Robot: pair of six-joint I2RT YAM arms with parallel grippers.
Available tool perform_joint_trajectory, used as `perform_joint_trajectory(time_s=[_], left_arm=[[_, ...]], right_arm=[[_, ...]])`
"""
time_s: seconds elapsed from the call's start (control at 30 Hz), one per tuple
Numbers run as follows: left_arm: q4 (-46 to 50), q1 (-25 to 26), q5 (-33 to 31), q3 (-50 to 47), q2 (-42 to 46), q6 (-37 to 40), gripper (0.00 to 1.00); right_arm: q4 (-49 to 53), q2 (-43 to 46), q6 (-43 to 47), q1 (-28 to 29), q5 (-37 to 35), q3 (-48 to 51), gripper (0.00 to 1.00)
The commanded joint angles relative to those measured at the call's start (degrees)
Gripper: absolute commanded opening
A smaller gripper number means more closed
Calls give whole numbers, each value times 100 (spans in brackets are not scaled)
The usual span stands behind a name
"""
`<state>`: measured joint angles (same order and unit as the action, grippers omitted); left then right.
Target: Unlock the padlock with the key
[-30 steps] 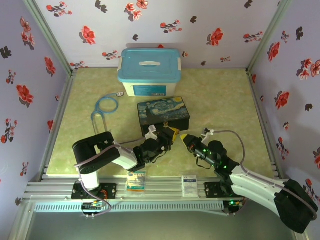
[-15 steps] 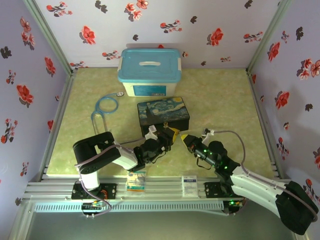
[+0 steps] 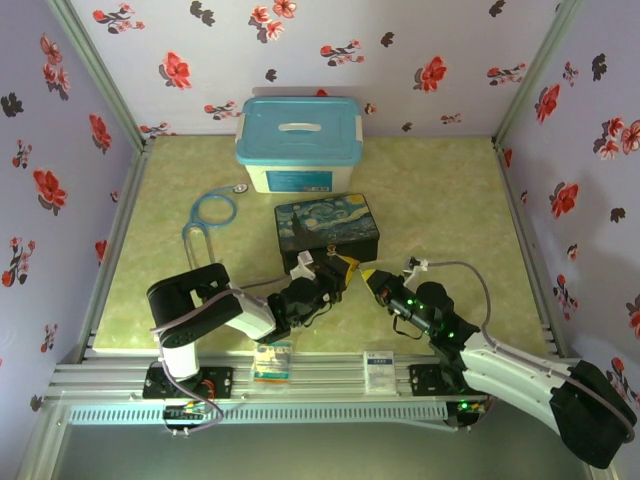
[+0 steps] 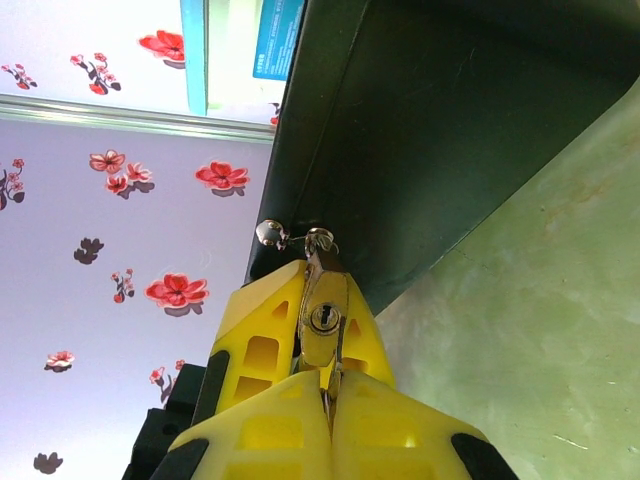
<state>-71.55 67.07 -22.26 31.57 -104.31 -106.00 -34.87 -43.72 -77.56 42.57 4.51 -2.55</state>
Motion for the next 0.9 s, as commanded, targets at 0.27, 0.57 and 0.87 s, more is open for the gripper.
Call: perform_joint_trajectory(time_s=[0.27,0.57,0.87], left_arm=[[-395,-10,128,183,-185,-11,0],[-404,-10,157,185,-54,54,0],[-403,-70,90,130,12,44,0]], right_arm=[[-250,37,131,-42,-114,20,0],[-328,-82,61,-40,-51,135,0],[552,641,165,-39,-109,105,0]])
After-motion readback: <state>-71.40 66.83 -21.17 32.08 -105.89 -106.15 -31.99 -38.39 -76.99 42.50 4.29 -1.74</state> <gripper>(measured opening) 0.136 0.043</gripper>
